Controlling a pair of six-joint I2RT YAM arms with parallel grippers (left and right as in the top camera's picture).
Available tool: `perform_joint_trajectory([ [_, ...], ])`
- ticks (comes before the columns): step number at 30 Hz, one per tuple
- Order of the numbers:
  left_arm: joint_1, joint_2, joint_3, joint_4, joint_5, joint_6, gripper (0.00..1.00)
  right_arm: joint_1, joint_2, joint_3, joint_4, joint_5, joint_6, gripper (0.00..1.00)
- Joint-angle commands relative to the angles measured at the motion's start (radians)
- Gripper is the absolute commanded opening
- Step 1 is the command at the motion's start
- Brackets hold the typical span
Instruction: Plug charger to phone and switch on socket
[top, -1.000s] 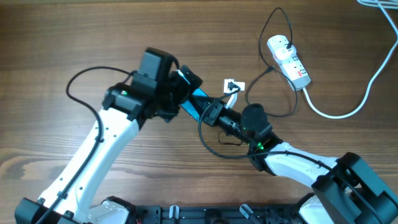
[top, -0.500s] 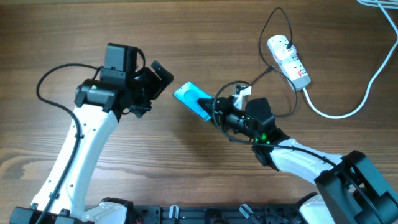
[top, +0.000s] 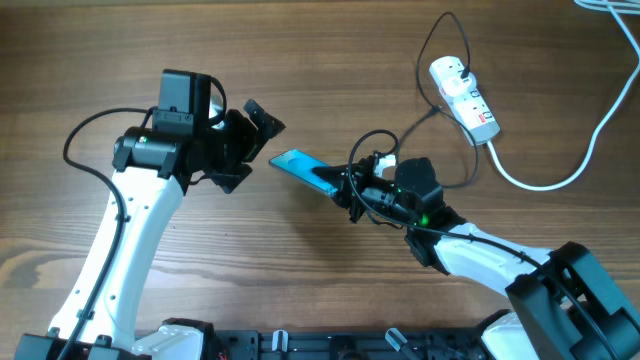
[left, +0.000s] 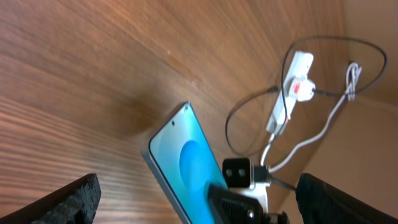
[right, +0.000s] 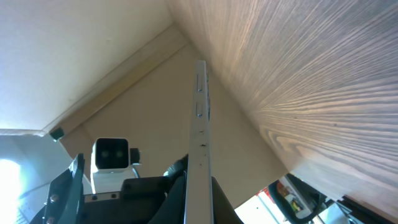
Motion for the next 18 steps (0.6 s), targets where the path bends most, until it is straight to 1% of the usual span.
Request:
perform_joint_trajectory([
  [1,0.002,-0.020,-0.020,-0.016,0.086,0.016,1.00,0.001,0.002,0.020,0.028,-0.009,0.023,0.04],
  [4,0.002,-0.020,-0.044,0.003,0.184,0.016,1.00,0.001,0.002,0.020,0.041,0.002,0.023,0.04],
  [8,0.002,-0.020,-0.103,0.100,0.298,-0.008,0.99,0.001,0.002,0.020,0.085,0.005,0.022,0.04],
  [12,0.002,-0.020,-0.170,0.148,0.309,-0.038,0.97,0.001,0.002,0.020,0.094,0.013,0.021,0.04],
  [13,0.002,-0.020,-0.191,0.169,0.309,-0.051,0.94,0.001,0.002,0.021,0.094,0.013,0.019,0.04],
  [15,0.002,-0.020,-0.219,0.209,0.310,-0.101,0.82,0.002,0.002,0.020,0.095,0.012,0.019,0.04],
  [16,0.002,-0.020,-0.232,0.240,0.310,-0.136,0.77,0.002,0.002,0.020,0.095,0.013,0.019,0.04],
  [18,-0.002,-0.020,-0.244,0.278,0.310,-0.169,0.76,0.002,0.002,0.020,0.095,0.013,0.018,0.04],
])
